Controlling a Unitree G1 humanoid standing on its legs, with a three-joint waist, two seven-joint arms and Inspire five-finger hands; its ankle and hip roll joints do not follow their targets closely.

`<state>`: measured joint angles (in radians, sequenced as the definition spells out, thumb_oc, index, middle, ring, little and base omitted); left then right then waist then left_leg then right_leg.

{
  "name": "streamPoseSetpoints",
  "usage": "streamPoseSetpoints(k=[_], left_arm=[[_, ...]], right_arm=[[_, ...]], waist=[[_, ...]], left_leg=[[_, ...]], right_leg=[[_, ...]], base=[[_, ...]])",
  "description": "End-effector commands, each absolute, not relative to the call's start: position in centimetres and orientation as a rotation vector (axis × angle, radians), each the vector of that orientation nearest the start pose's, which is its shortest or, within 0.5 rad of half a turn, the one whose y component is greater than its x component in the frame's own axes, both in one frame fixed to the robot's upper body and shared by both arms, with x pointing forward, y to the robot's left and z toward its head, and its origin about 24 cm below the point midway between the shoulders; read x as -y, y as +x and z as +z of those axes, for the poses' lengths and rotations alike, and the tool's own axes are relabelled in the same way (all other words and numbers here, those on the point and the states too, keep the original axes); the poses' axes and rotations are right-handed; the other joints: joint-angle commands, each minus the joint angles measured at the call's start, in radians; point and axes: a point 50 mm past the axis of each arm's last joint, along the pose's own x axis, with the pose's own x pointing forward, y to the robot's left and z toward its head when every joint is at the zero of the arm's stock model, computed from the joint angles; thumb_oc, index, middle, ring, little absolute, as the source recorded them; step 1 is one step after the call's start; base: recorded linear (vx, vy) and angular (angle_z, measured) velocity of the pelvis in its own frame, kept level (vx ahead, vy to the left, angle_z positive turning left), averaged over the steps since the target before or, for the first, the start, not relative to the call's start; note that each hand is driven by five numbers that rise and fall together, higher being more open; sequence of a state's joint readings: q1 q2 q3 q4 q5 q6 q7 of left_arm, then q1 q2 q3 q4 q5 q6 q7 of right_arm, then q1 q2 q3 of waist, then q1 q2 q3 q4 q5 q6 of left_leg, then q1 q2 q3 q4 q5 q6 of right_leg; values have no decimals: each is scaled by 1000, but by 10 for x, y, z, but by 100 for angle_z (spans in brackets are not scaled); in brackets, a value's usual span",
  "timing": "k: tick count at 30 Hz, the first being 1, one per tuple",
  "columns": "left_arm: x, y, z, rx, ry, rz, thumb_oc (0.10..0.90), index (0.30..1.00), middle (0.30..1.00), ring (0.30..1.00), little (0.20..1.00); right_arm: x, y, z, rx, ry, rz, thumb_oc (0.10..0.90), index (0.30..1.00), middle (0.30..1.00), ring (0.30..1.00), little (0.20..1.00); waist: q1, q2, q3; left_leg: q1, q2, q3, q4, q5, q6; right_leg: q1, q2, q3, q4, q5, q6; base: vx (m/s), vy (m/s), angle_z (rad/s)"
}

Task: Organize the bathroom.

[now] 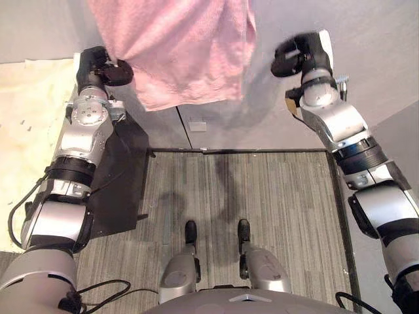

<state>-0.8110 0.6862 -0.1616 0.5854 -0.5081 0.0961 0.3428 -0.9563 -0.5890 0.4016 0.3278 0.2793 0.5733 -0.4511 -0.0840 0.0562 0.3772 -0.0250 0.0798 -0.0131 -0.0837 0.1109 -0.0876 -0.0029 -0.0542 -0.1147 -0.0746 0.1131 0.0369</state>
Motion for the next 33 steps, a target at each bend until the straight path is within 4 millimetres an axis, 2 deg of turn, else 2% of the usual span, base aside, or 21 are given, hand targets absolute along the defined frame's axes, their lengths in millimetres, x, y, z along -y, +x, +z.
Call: streamPoseSetpoints(k=[1,6,11,12,13,14,15,20,23,33], left_arm=[[-303,360,229,281,147,536,400,300,300,300,300],[-302,362,227,272,131,550,400,300,300,300,300],[-300,363,232,280,133,538,400,300,300,300,300],[-300,364,233,283,131,529,549,524,524,524,524],[-299,364,234,283,132,526,800,900,900,900,900],[-298,364,235,284,125,521,800,900,900,900,900],[-297,365,236,293,121,510,800,900,900,900,900],[-288,365,239,329,118,450,800,900,900,900,900],[-285,364,237,335,127,426,800,900,900,900,900],[-291,362,229,308,119,427,800,900,900,900,900]], right_arm=[[195,378,246,187,-579,-401,400,300,300,300,300],[184,378,234,161,-566,-365,400,300,300,300,300],[183,378,234,179,-555,-374,400,300,300,300,300],[182,378,237,192,-551,-370,400,300,300,300,300],[182,377,238,200,-551,-372,449,373,373,373,373],[181,377,240,216,-553,-377,722,782,782,782,782],[180,377,242,229,-556,-373,800,900,900,900,900],[171,373,250,318,-550,-335,800,900,900,900,900],[168,371,249,345,-555,-330,800,900,900,900,900],[170,368,243,336,-565,-330,800,900,900,900,900]], waist=[[6,-9,-88],[3,-7,-83],[3,-2,-75],[2,-1,-74],[1,-1,-72],[1,-1,-71],[1,-1,-71],[2,2,-68],[3,3,-71],[1,5,-78]], left_leg=[[0,67,132,91,-63,-3],[1,67,135,88,-62,-4],[-2,66,136,86,-61,-4],[-3,67,136,84,-61,-4],[-3,66,136,83,-61,-4],[-4,66,136,84,-61,-3],[-4,65,135,84,-61,-3],[-6,63,131,84,-61,-1],[-7,62,130,84,-61,0],[-3,62,134,81,-62,0]], right_leg=[[-74,-31,89,161,-163,15],[-73,-32,88,157,-161,15],[-80,-32,89,163,-162,16],[-82,-32,89,164,-163,16],[-83,-32,90,164,-163,16],[-84,-32,91,164,-162,17],[-85,-32,91,165,-162,17],[-86,-29,98,164,-161,17],[-85,-29,99,161,-160,17],[-83,-29,99,154,-156,19]], base=[[0,0,0],[0,0,0],[0,0,0],[0,0,0],[0,0,0],[0,0,0],[0,0,0],[0,0,0],[0,0,0],[0,0,0]])
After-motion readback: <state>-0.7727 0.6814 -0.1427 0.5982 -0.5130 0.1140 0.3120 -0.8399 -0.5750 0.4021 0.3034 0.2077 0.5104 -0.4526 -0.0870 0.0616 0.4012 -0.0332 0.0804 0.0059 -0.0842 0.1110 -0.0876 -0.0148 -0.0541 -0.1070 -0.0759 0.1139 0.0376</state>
